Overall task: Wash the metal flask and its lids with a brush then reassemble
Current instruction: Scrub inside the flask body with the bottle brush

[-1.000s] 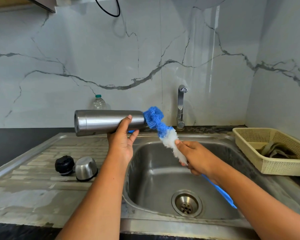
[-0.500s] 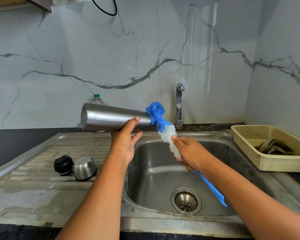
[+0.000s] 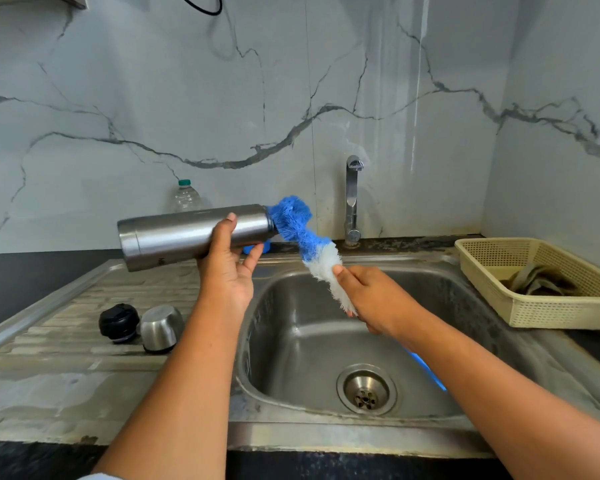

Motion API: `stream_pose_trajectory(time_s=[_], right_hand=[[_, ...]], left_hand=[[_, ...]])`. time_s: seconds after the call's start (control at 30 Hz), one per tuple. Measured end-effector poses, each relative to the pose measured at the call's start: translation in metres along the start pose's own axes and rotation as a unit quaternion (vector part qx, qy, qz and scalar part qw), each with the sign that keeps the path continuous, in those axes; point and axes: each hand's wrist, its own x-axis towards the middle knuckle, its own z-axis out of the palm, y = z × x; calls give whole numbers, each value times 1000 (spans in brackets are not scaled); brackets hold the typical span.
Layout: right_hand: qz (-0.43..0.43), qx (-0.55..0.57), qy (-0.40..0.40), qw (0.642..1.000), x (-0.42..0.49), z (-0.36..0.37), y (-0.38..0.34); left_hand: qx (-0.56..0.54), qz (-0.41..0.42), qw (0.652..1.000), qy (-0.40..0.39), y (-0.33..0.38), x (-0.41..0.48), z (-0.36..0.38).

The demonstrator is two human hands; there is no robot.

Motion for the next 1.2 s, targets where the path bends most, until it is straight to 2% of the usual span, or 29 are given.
stream_pose_trajectory(time_s=[0.17, 0.33, 0.53, 0.8, 1.0, 1.2], right_hand=[[-47, -52, 52, 996, 9, 9, -6], [-64, -105, 16, 992, 5, 13, 8], [-83, -99, 41, 991, 18, 19, 14], [-122, -57, 46, 990, 16, 17, 23], [-121, -61, 51, 989, 18, 10, 30], [-110, -86, 60, 988, 17, 2, 31]], left_hand=[[-18, -34, 999, 6, -10, -19, 13], [-79, -26, 996, 33, 8, -24, 15], [-112, -59, 991, 32, 6, -42, 31], [-134, -100, 986, -16, 2, -48, 37], [-136, -97, 985, -40, 3, -47, 35], [-155, -73, 985, -22, 12, -38, 25]])
